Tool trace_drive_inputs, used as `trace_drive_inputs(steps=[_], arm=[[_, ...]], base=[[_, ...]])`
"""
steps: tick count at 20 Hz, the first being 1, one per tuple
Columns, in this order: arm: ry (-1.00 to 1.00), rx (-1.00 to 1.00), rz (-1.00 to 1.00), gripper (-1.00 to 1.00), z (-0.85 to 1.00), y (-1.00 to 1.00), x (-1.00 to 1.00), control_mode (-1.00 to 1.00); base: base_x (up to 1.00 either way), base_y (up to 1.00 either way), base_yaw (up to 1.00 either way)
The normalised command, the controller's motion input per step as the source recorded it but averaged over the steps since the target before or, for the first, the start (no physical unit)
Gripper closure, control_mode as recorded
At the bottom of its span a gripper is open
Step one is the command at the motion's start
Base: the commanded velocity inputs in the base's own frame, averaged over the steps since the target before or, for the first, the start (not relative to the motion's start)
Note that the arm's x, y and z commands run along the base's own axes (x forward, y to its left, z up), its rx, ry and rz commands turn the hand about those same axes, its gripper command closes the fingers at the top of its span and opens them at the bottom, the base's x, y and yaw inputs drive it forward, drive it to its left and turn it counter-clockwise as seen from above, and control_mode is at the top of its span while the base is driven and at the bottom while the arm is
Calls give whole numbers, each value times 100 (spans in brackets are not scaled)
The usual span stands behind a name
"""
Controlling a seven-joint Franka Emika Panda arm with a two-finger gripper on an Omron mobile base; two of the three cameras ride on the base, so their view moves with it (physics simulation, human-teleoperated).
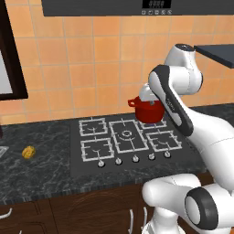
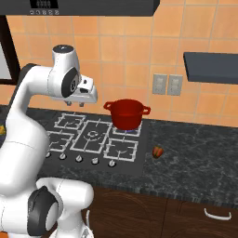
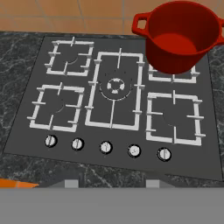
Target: Put the bell pepper and squash in the pot. Retrieve the spatula and lightly stir the vegetables in the pot.
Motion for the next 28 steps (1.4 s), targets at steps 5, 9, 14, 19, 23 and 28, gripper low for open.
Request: trace_drive_inputs(steps=[5,9,14,19,23,28], arm=[[0,0,0,-100,0,-10,-9,-100],[0,0,-9,-100,-9,-92,-4,-100],[7,-1,-16,-100,-33,-100,0,-100],[12,-7,-16,-100,-59,-100,0,-100],[12,-9,-16,-100,-65,-100,0,-100],[10,-10,-13,-100,-61,-92,7,-100]], base=[[0,0,0],[0,0,0],[0,0,0],[0,0,0],[0,0,0],[0,0,0]])
